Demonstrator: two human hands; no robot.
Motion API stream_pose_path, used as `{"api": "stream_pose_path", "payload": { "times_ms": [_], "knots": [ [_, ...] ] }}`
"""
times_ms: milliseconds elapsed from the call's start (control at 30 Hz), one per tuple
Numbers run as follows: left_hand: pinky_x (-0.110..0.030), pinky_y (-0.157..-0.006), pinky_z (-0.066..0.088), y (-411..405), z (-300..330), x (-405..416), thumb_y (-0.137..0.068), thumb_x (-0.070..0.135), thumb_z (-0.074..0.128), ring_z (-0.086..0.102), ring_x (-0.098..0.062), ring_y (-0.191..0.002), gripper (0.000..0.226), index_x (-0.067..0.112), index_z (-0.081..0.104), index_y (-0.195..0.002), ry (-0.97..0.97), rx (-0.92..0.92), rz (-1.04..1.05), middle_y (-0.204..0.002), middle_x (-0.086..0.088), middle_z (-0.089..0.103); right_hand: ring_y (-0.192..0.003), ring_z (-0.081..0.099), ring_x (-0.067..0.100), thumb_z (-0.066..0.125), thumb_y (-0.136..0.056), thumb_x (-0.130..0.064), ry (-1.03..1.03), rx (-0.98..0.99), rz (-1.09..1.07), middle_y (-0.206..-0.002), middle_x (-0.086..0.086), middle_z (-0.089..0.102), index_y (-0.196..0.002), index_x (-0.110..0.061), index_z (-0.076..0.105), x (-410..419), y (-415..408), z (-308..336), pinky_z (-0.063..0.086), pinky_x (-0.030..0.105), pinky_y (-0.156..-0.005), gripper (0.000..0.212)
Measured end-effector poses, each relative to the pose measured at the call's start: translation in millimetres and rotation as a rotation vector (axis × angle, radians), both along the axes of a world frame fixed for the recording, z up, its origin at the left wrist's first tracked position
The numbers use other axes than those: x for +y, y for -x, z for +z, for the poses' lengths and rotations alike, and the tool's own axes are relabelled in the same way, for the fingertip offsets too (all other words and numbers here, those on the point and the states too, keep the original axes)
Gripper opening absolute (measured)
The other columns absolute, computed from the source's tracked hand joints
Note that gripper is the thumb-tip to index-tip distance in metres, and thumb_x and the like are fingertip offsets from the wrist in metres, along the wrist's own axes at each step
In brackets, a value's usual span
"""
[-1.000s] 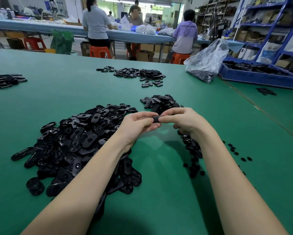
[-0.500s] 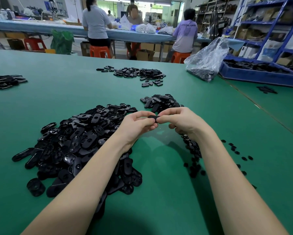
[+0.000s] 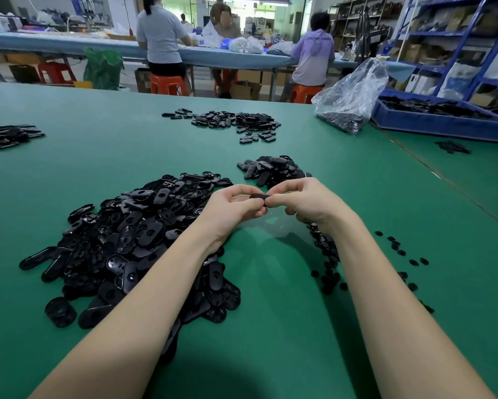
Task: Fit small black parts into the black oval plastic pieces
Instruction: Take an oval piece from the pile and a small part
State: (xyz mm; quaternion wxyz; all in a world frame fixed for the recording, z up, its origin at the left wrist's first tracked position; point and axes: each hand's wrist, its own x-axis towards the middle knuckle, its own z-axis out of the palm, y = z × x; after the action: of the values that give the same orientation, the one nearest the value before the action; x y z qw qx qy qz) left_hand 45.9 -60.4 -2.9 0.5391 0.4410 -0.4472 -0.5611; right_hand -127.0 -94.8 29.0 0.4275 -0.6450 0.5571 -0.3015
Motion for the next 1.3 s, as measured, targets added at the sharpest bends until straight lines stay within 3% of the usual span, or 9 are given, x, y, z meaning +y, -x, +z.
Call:
{"api": "stream_pose_path", "payload": {
  "times_ms": [267, 467, 600, 800, 967, 1167, 1300],
  "knots": [
    [-0.017, -0.070, 0.056, 0.6, -1.2, 0.9, -0.087, -0.010, 0.067, 0.071, -0.014, -0.068, 0.015, 0.002, 0.069, -0.095, 0.011, -0.048, 0.020, -0.080, -0.010, 0.075, -0.040, 0.045, -0.006, 0.084, -0.079, -0.016, 0.086, -0.013, -0.017, -0.049, -0.019, 0.058, -0.076, -0.020, 0.076, 1.4, -1.7, -2.5, 0.029, 0.006, -0.040, 0.010],
    [-0.016, -0.066, 0.055, 0.5, -3.1, -0.5, -0.088, -0.009, 0.068, 0.072, -0.012, -0.065, 0.014, 0.004, 0.068, -0.093, 0.009, -0.141, 0.074, -0.078, -0.009, 0.074, -0.059, 0.052, 0.006, 0.082, -0.079, -0.018, 0.126, 0.031, -0.038, -0.065, -0.007, 0.063, -0.079, -0.018, 0.075, 2.7, -9.8, -6.6, 0.040, 0.018, -0.059, 0.007],
    [-0.016, -0.066, 0.055, 0.0, -4.7, -1.5, -0.087, -0.008, 0.068, 0.071, -0.010, -0.063, 0.016, 0.008, 0.067, -0.088, 0.018, -0.146, 0.113, -0.076, -0.009, 0.074, -0.058, 0.055, 0.003, 0.081, -0.079, -0.016, 0.202, 0.033, -0.029, -0.066, -0.008, 0.067, -0.078, -0.019, 0.071, 3.1, -14.9, -11.5, 0.043, 0.016, -0.059, 0.010],
    [-0.029, -0.087, 0.056, 2.9, -9.9, -3.8, -0.091, 0.002, 0.067, 0.070, -0.016, -0.073, 0.012, 0.010, 0.067, -0.100, 0.039, -0.225, 0.085, -0.085, -0.008, 0.077, -0.056, 0.053, -0.001, 0.076, -0.083, -0.020, 0.215, 0.087, 0.070, -0.078, -0.009, 0.070, -0.093, -0.033, 0.071, -1.0, -5.6, -10.0, 0.043, 0.023, -0.067, 0.016],
    [-0.029, -0.087, 0.058, 1.4, -13.2, -7.1, -0.092, 0.002, 0.065, 0.071, -0.015, -0.073, 0.010, 0.010, 0.067, -0.098, 0.038, -0.215, 0.085, -0.086, -0.009, 0.077, -0.057, 0.054, 0.003, 0.076, -0.086, -0.022, 0.191, 0.085, 0.097, -0.082, -0.006, 0.073, -0.096, -0.032, 0.072, 0.8, -3.1, -10.7, 0.051, 0.029, -0.073, 0.015],
    [-0.028, -0.085, 0.059, 1.4, -14.2, -8.8, -0.094, 0.004, 0.064, 0.074, -0.016, -0.076, 0.010, 0.012, 0.067, -0.097, 0.032, -0.185, 0.098, -0.083, -0.005, 0.077, -0.052, 0.051, 0.002, 0.075, -0.088, -0.021, 0.209, 0.071, 0.076, -0.072, -0.012, 0.070, -0.091, -0.033, 0.073, -1.9, 11.3, -6.1, 0.040, 0.019, -0.055, 0.013],
    [-0.018, -0.074, 0.057, -0.3, -14.0, -9.7, -0.094, 0.005, 0.063, 0.074, -0.012, -0.074, 0.010, 0.013, 0.067, -0.097, 0.031, -0.168, 0.099, -0.084, -0.005, 0.078, -0.051, 0.050, -0.001, 0.083, -0.082, -0.024, 0.285, 0.124, 0.108, -0.076, -0.018, 0.071, -0.088, -0.038, 0.073, -1.3, 13.5, -6.3, 0.042, 0.018, -0.057, 0.019]
  ]
}}
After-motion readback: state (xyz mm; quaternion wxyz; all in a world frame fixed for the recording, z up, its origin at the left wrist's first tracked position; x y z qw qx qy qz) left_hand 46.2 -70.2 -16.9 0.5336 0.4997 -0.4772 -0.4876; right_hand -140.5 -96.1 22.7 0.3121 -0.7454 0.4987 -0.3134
